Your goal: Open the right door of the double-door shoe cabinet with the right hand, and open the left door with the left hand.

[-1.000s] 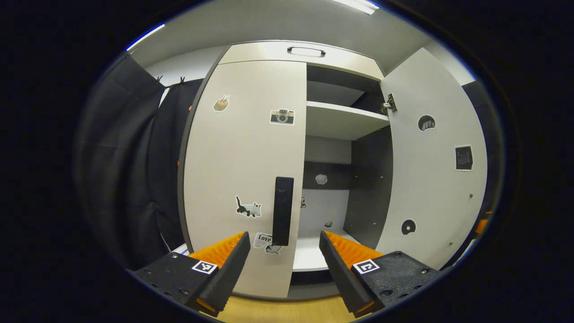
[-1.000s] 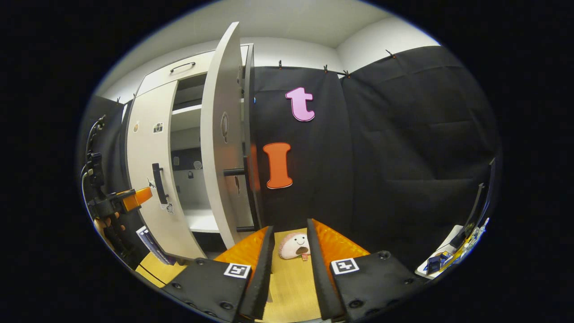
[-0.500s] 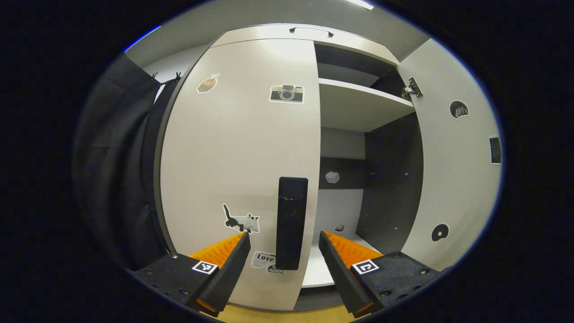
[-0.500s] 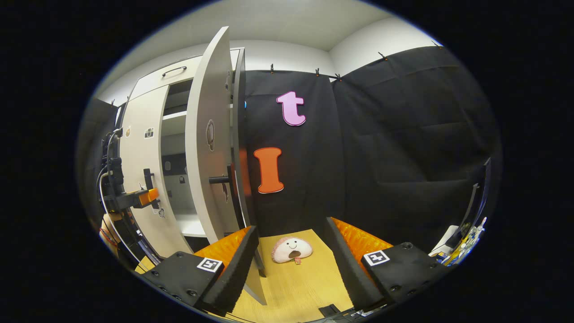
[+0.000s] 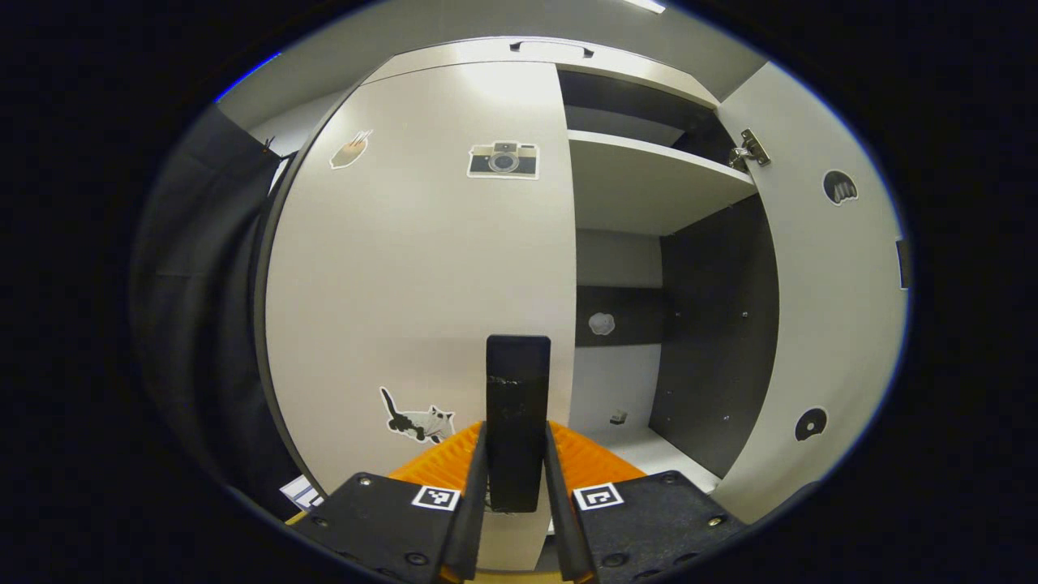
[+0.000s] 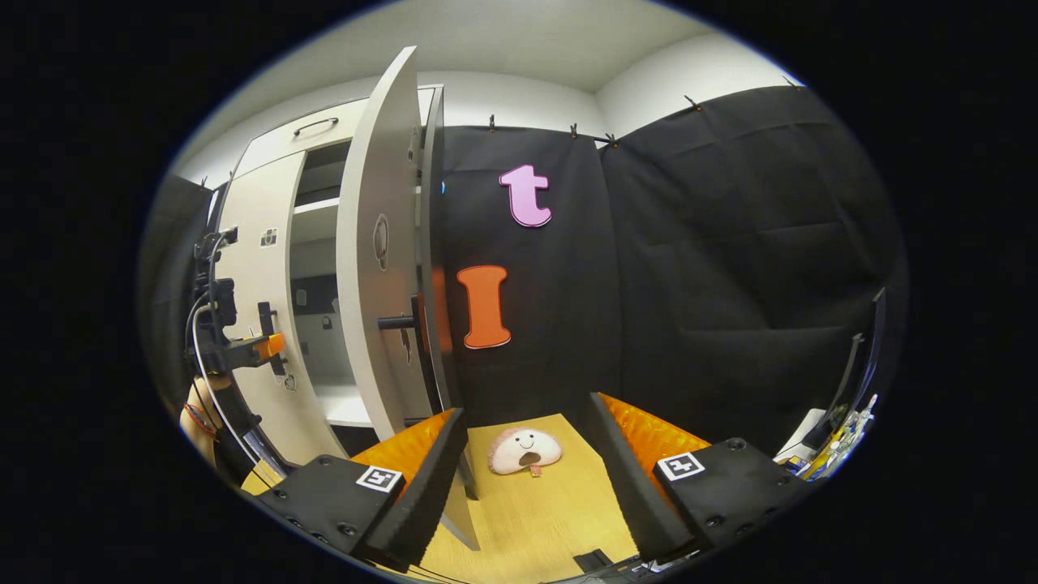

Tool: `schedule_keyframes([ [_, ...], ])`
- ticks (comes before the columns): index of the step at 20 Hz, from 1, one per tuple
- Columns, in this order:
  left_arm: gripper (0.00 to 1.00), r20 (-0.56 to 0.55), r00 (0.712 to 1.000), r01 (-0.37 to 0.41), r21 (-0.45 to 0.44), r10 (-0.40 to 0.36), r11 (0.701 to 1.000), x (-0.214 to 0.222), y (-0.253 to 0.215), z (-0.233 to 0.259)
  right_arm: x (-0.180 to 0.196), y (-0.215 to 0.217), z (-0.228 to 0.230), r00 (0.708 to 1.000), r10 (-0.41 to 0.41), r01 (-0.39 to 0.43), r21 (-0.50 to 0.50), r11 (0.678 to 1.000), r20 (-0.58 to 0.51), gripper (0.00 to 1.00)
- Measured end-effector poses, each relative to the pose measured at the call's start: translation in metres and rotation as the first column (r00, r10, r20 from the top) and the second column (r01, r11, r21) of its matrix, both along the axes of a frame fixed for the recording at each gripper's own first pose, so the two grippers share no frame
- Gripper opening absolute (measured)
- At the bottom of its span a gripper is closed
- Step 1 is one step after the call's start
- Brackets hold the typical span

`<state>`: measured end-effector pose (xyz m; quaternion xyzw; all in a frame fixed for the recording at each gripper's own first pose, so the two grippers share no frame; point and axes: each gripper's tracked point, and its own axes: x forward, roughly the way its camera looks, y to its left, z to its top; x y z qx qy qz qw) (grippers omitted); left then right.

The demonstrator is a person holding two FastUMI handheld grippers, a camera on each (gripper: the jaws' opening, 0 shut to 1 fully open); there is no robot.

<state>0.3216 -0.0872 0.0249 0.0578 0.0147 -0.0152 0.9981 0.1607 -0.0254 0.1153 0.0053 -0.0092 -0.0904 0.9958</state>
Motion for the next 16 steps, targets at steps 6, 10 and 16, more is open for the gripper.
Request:
schedule_keyframes([
  [6,0.32,-0.030,0.999,0.014,0.018,-0.014,1.000,-0.001,0.000,-0.002,-0.012,0.000,0.001,1.000,-0.010,0.010,-0.010,1.000,0.003,0.98],
  [10,0.19,-0.048,0.999,0.015,0.021,-0.014,1.000,-0.005,0.002,-0.003,-0.024,0.007,0.001,1.000,0.002,-0.002,-0.005,1.000,0.003,0.99],
  [16,0.15,-0.056,0.996,0.070,-0.022,-0.071,0.997,-0.041,0.011,-0.001,-0.030,0.025,0.002,1.000,0.024,-0.024,-0.022,0.999,0.005,0.99],
])
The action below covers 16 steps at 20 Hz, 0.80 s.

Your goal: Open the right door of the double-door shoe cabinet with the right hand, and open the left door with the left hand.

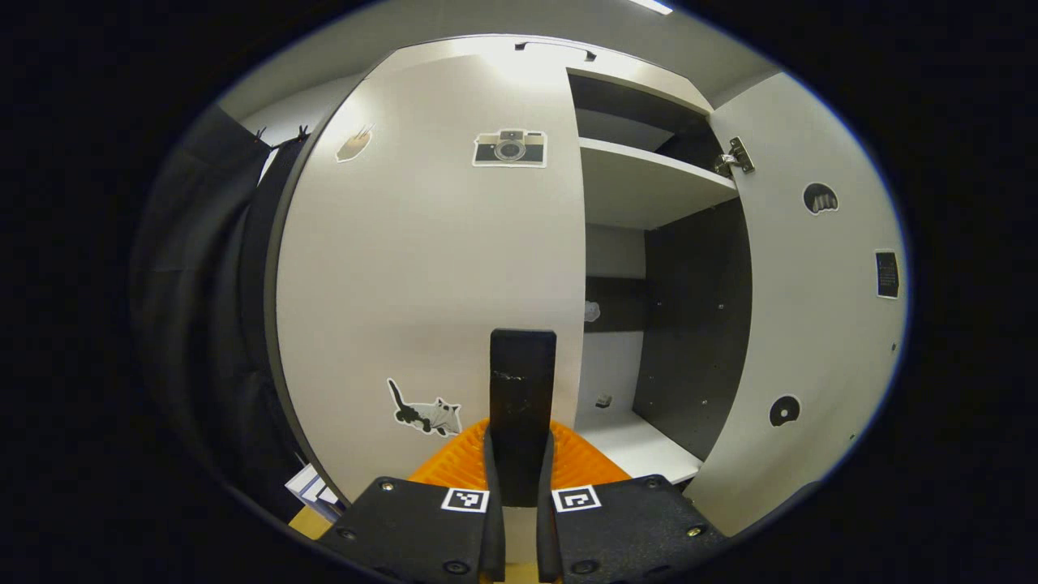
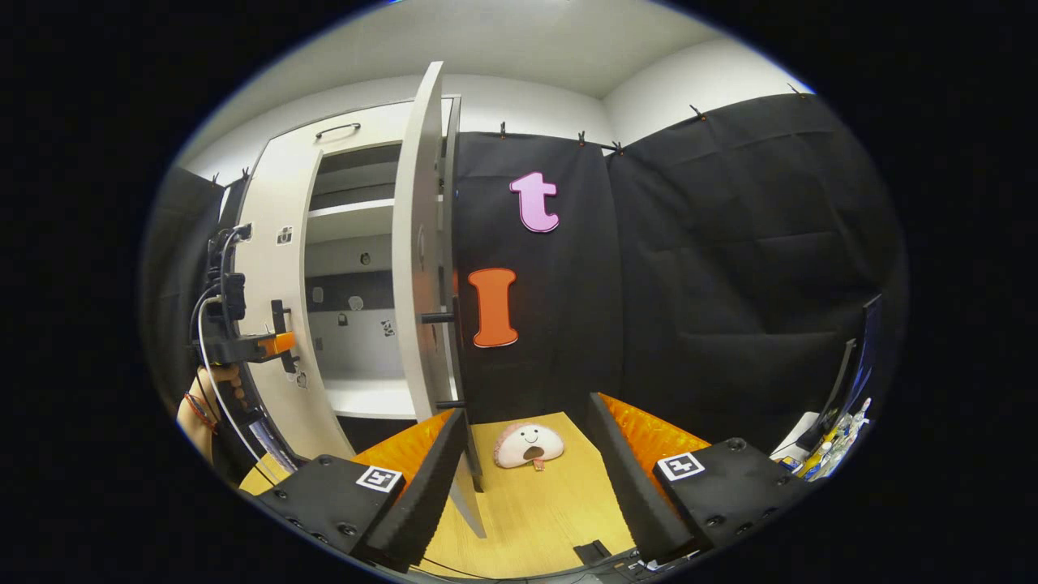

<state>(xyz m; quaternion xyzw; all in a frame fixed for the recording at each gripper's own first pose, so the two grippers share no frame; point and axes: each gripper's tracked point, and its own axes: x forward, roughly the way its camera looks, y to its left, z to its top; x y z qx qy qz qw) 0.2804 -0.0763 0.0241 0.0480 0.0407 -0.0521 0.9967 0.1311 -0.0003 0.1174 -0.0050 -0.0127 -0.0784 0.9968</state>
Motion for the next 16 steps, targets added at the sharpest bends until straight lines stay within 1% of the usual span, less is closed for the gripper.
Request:
schedule_keyframes([
  [1,0.15,-0.004,1.000,0.007,-0.004,-0.007,1.000,-0.006,0.003,0.001,-0.003,0.005,0.000,1.000,0.004,-0.004,0.000,1.000,0.001,0.99],
  [2,0.15,-0.007,1.000,0.013,-0.009,-0.013,1.000,-0.010,0.005,0.001,-0.007,0.011,-0.002,1.000,0.008,-0.008,0.001,1.000,0.000,0.94],
  [3,0.15,-0.011,1.000,0.016,-0.011,-0.016,1.000,-0.014,0.008,0.001,-0.011,0.016,-0.003,1.000,0.011,-0.011,0.002,1.000,0.001,0.99],
  [4,0.15,-0.013,1.000,0.018,-0.009,-0.018,1.000,-0.018,0.010,0.002,-0.016,0.020,-0.005,1.000,0.015,-0.015,0.002,1.000,0.001,0.99],
  [5,0.15,-0.013,1.000,0.021,-0.009,-0.021,1.000,-0.019,0.010,0.002,-0.019,0.023,-0.005,1.000,0.017,-0.017,0.000,1.000,0.002,0.89],
  [6,0.15,-0.012,1.000,0.024,-0.016,-0.025,1.000,-0.023,0.012,0.003,-0.022,0.026,-0.006,1.000,0.020,-0.020,-0.002,1.000,0.003,0.89],
  [14,0.15,-0.025,0.998,0.062,-0.052,-0.063,0.997,-0.055,0.034,0.007,-0.022,0.055,-0.004,0.999,0.047,-0.047,-0.010,0.999,0.015,0.89],
  [16,0.15,-0.025,0.997,0.066,-0.048,-0.067,0.997,-0.063,0.038,0.007,-0.021,0.062,-0.003,0.998,0.055,-0.054,-0.015,0.998,0.017,0.89],
])
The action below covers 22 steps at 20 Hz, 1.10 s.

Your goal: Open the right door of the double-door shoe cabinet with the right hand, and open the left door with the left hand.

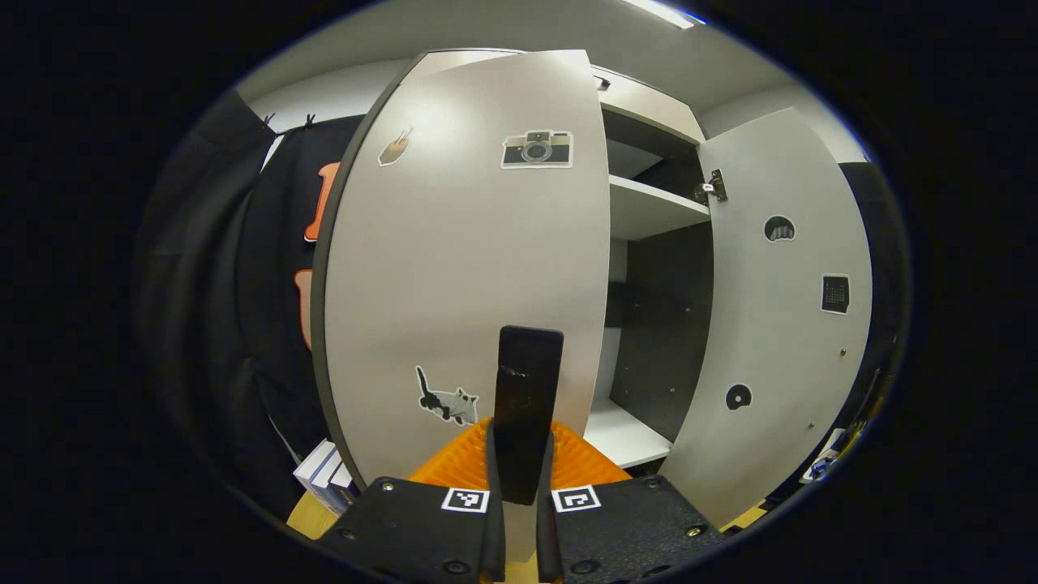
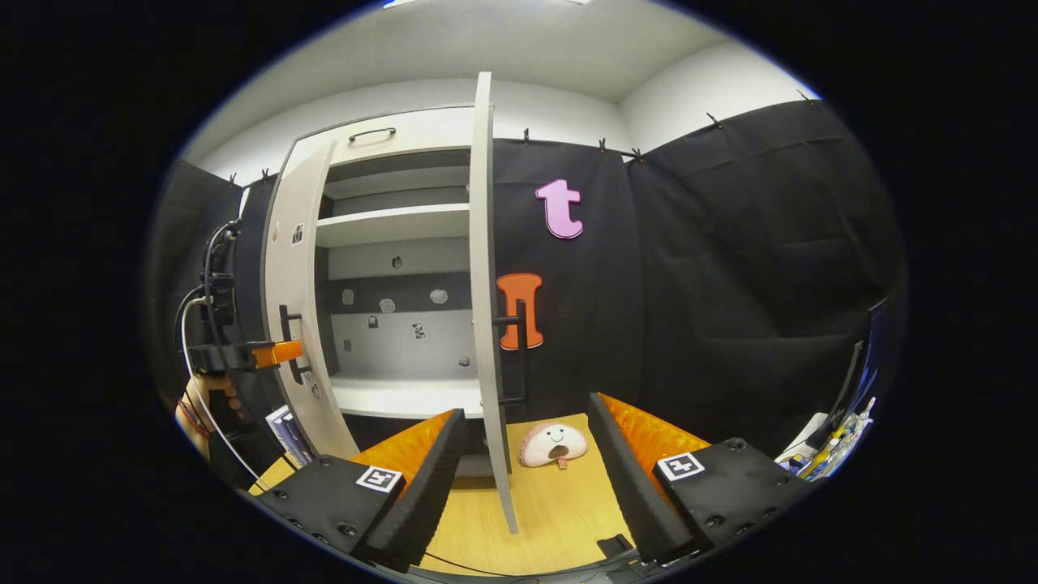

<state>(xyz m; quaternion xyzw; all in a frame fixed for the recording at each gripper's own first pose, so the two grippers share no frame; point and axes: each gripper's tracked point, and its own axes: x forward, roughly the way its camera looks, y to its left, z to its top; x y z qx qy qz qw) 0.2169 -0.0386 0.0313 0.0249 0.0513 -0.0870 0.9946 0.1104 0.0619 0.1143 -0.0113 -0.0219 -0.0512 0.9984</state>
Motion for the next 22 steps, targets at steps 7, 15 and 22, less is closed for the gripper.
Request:
schedule_keyframes([
  [7,0.15,-0.005,1.000,0.023,0.008,-0.023,1.000,-0.019,0.015,0.002,0.003,0.018,0.001,1.000,0.021,-0.021,-0.006,1.000,-0.003,0.89],
  [15,0.14,-0.005,1.000,0.026,0.018,-0.026,0.999,-0.041,0.038,0.007,0.006,0.030,0.002,0.999,0.034,-0.034,-0.002,0.999,-0.005,0.89],
  [22,0.13,0.009,1.000,-0.015,0.025,0.015,1.000,-0.057,0.065,0.016,0.009,0.038,-0.002,0.999,0.049,-0.049,0.006,0.999,-0.015,0.89],
])
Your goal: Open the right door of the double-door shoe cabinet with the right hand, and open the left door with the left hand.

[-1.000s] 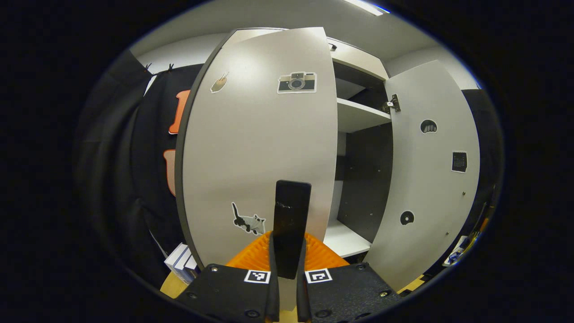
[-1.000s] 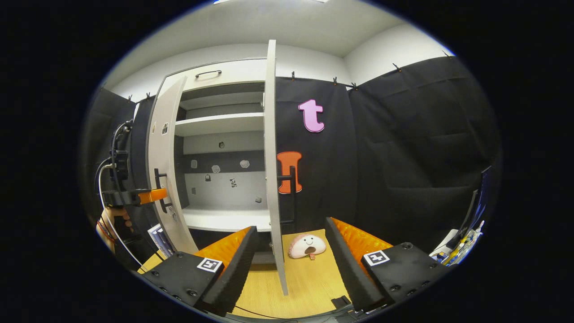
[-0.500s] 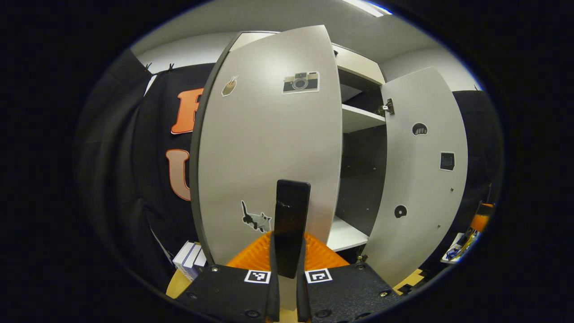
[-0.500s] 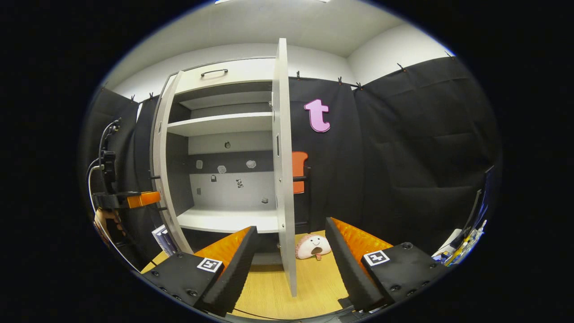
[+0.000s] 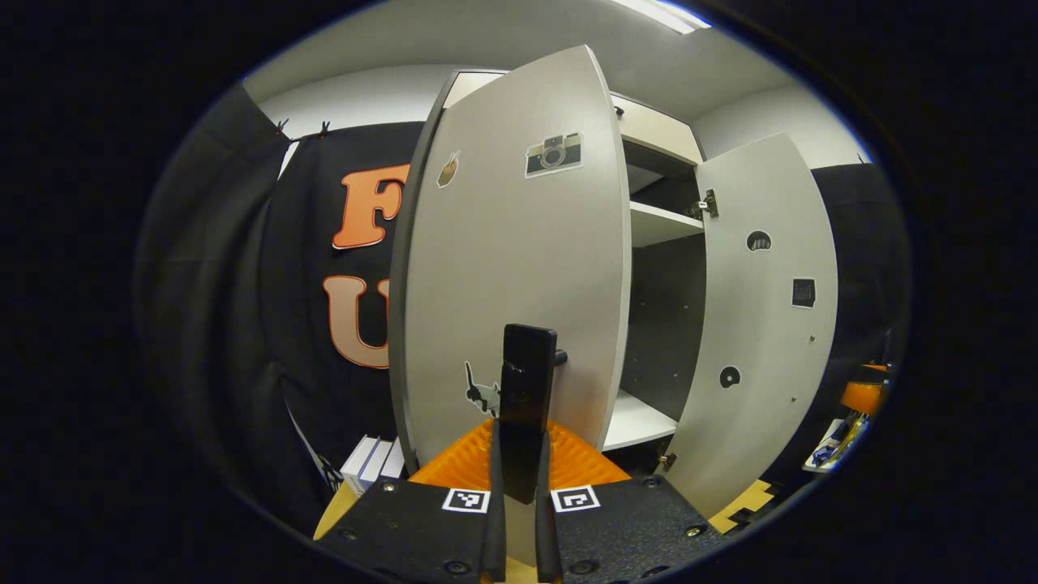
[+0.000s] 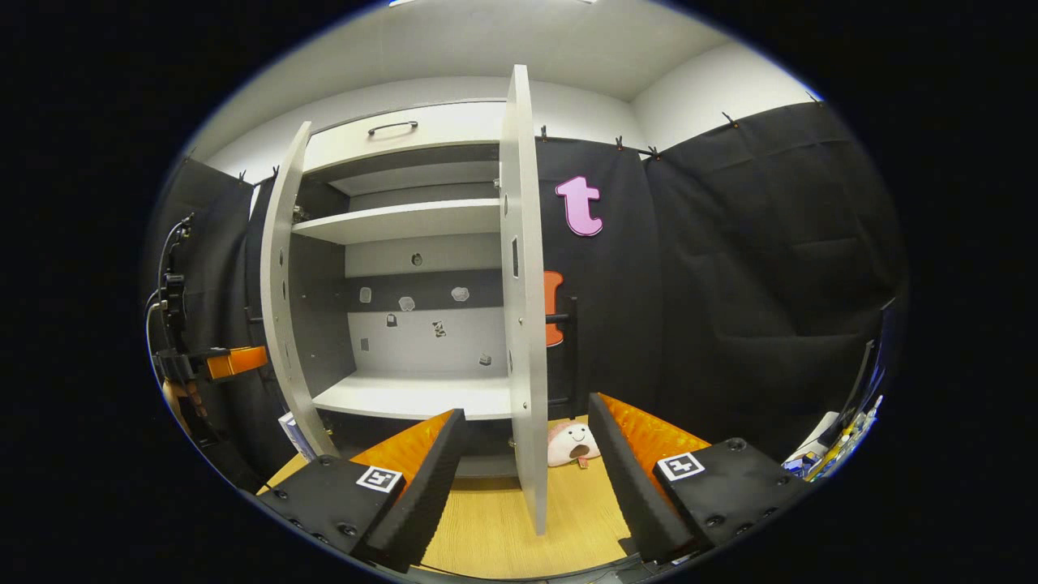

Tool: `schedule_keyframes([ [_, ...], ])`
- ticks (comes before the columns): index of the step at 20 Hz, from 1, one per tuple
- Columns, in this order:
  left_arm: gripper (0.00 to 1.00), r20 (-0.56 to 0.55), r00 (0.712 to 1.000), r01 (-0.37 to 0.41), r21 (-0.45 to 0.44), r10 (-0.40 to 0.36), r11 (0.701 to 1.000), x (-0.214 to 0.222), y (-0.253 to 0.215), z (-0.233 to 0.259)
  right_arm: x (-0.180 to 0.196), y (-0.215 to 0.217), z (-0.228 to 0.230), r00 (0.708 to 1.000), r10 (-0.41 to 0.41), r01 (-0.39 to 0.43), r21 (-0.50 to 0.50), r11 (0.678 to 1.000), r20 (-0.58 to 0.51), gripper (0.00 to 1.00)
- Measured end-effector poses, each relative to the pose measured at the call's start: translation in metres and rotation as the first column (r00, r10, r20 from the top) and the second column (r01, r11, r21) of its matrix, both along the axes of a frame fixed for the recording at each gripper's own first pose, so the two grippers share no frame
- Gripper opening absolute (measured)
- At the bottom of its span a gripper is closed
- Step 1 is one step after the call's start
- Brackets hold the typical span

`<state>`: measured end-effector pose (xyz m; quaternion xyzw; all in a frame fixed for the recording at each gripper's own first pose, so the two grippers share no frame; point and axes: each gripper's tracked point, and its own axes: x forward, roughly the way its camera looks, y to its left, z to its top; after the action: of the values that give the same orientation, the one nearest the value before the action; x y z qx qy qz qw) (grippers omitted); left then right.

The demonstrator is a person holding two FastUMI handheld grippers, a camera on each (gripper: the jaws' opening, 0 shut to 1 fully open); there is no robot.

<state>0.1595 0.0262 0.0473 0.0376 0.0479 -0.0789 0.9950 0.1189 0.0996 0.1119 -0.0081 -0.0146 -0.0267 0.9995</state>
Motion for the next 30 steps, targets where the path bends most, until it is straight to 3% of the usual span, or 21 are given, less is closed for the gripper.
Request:
schedule_keyframes([
  [2,0.14,0.006,1.000,-0.012,0.032,0.012,0.999,-0.006,0.013,0.004,0.002,0.005,-0.002,1.000,0.011,-0.011,-0.001,1.000,-0.004,0.89],
  [6,0.07,0.024,0.996,-0.083,0.073,0.081,0.994,-0.018,0.042,0.009,0.004,0.017,-0.005,0.999,0.037,-0.037,0.000,0.999,-0.013,0.89],
  [7,0.05,0.026,0.994,-0.104,0.069,0.103,0.992,-0.021,0.051,0.009,0.004,0.020,-0.005,0.999,0.046,-0.046,0.000,0.999,-0.015,0.89],
  [8,0.04,0.024,0.993,-0.119,0.064,0.117,0.991,-0.023,0.058,0.010,0.005,0.023,-0.004,0.998,0.053,-0.053,-0.003,0.999,-0.014,0.99],
  [13,0.02,0.014,0.988,-0.155,0.021,0.154,0.988,-0.029,0.083,0.014,0.002,0.032,-0.003,0.997,0.080,-0.080,-0.010,0.997,-0.010,0.99],
  [21,0.01,0.010,0.984,-0.176,0.032,0.176,0.984,-0.035,0.104,0.021,-0.002,0.028,-0.001,0.996,0.094,-0.094,-0.008,0.996,-0.008,0.98],
  [27,0.00,0.008,0.967,-0.253,-0.009,0.253,0.967,-0.049,0.134,0.024,0.004,0.030,0.000,0.995,0.100,-0.100,0.000,0.995,-0.008,0.99],
  [30,0.00,-0.012,0.973,-0.229,-0.037,0.228,0.973,-0.066,0.130,0.023,0.007,0.035,0.001,0.993,0.114,-0.114,-0.003,0.994,-0.010,0.99],
])
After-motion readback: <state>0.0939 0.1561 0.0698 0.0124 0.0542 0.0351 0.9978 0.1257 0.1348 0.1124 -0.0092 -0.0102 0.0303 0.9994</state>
